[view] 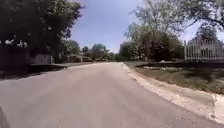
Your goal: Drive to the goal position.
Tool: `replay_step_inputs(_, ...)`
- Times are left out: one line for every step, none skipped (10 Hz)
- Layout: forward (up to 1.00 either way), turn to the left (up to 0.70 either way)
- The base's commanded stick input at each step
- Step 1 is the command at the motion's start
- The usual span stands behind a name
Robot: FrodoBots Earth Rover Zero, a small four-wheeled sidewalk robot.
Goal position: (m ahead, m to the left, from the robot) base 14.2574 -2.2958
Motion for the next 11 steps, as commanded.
replay_step_inputs(0.7, 0.17)
replay_step_inputs(0.7, 0.32)
replay_step_inputs(0.7, 0.09)
replay_step_inputs(0.7, 0.0)
replay_step_inputs(0.7, 0.0)
replay_step_inputs(0.7, 0.0)
replay_step_inputs(0.7, 0.0)
replay_step_inputs(0.7, 0.0)
replay_step_inputs(0.7, 0.0)
replay_step_inputs(0.7, 0.0)
replay_step_inputs(0.7, 0.0)
